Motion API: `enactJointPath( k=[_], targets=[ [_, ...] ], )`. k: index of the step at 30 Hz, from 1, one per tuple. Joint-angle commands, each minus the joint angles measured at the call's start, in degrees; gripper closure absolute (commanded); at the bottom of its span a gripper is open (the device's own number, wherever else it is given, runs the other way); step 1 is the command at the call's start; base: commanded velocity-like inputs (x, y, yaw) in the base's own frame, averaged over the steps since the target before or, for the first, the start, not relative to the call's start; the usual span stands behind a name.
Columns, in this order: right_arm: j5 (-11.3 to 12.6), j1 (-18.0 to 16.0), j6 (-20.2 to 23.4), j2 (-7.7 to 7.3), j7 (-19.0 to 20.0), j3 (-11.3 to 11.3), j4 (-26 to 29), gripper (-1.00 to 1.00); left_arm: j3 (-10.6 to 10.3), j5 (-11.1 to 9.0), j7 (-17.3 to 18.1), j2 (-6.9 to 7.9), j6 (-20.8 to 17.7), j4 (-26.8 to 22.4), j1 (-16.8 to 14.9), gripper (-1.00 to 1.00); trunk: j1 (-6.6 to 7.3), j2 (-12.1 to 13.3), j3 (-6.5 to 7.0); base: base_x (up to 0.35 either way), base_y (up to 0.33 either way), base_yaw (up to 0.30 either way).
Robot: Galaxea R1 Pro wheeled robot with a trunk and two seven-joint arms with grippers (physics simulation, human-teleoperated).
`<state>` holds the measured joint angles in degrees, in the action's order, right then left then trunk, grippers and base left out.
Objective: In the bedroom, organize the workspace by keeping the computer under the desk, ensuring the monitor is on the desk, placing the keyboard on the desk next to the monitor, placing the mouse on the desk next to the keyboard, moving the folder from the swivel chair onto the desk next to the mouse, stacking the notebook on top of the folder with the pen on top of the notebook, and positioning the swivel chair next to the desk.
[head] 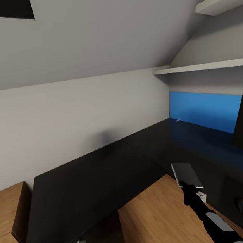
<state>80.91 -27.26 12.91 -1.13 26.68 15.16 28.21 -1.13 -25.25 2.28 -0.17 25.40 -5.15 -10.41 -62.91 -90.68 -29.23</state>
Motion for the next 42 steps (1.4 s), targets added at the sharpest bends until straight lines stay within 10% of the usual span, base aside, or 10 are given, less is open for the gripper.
enactJointPath(
  k=[1, 21, 42],
  targets=[
    [0.65, -0.08, 0.18, -1.24, 0.30, 0.48, 0.00, 1.00, -0.15, -0.50, 0.25, 0.00, 0.18, 0.05, -0.04, -1.00, 0.23, 0.39, 0.13, 0.000, 0.000, 0.000],
    [0.58, -0.08, 0.41, -0.87, 0.54, 0.23, 0.00, 1.00, -0.15, -0.50, 0.25, 0.00, 0.18, 0.05, -0.04, -1.00, 4.63, 8.41, 3.72, 0.000, 0.000, 0.000],
    [0.57, -0.08, 0.11, 0.35, 0.21, 0.13, 0.00, 1.00, -0.12, -0.50, 0.26, 0.05, 0.18, 0.05, -0.04, -1.00, 4.63, 8.41, 4.72, 0.000, 0.000, 0.000]
  ],
)
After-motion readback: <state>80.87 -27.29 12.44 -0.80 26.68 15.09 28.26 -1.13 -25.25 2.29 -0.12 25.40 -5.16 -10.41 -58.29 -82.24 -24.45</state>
